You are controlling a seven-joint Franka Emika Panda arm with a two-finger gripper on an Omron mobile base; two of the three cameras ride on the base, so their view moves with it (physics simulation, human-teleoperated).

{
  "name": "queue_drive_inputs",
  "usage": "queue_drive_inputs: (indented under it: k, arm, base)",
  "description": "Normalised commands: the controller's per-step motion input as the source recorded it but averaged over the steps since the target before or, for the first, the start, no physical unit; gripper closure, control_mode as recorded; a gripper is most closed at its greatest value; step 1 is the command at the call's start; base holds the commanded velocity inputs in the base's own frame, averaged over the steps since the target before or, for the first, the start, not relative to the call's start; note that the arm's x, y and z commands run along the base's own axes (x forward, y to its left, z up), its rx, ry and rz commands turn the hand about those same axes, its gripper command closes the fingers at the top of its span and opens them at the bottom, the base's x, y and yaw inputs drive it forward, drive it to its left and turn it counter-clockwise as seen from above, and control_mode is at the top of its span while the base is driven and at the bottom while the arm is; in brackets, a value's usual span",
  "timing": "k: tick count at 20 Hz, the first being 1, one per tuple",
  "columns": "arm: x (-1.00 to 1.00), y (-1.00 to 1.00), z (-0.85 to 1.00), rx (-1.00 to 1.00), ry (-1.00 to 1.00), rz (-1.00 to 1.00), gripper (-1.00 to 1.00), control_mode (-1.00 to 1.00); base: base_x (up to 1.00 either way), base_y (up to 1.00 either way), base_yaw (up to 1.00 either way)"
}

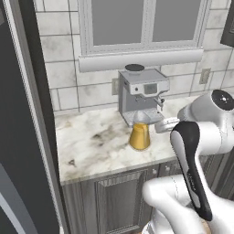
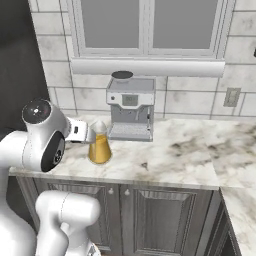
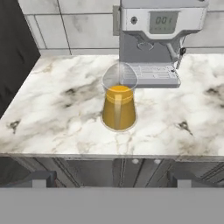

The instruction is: Move the lemon wedge and mustard from the top shelf to the second highest shelf to make space. Then, place the pitcher from the counter on the cleared top shelf.

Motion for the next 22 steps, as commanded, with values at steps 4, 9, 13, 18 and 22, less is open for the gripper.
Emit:
queue_drive_inputs:
  k: [4, 9, 13, 18, 22]
  arm:
    - [0.47, 0.00, -0.33, 0.04, 0.08, -0.19, -1.00, -1.00]
    - [0.52, 0.02, -0.33, 0.00, 0.01, -0.06, -1.00, -1.00]
    - [0.45, 0.00, -0.41, 0.00, -0.01, 0.00, -1.00, -1.00]
    - [0.39, 0.00, -0.47, 0.00, 0.00, 0.06, -1.00, -1.00]
    - [0.37, 0.00, -0.39, 0.00, 0.00, 0.06, -1.00, -1.00]
  base:
    - [0.00, 0.00, 0.00]
    - [0.00, 0.00, 0.00]
    - [0.00, 0.00, 0.00]
    - [0.00, 0.00, 0.00]
    - [0.00, 0.00, 0.00]
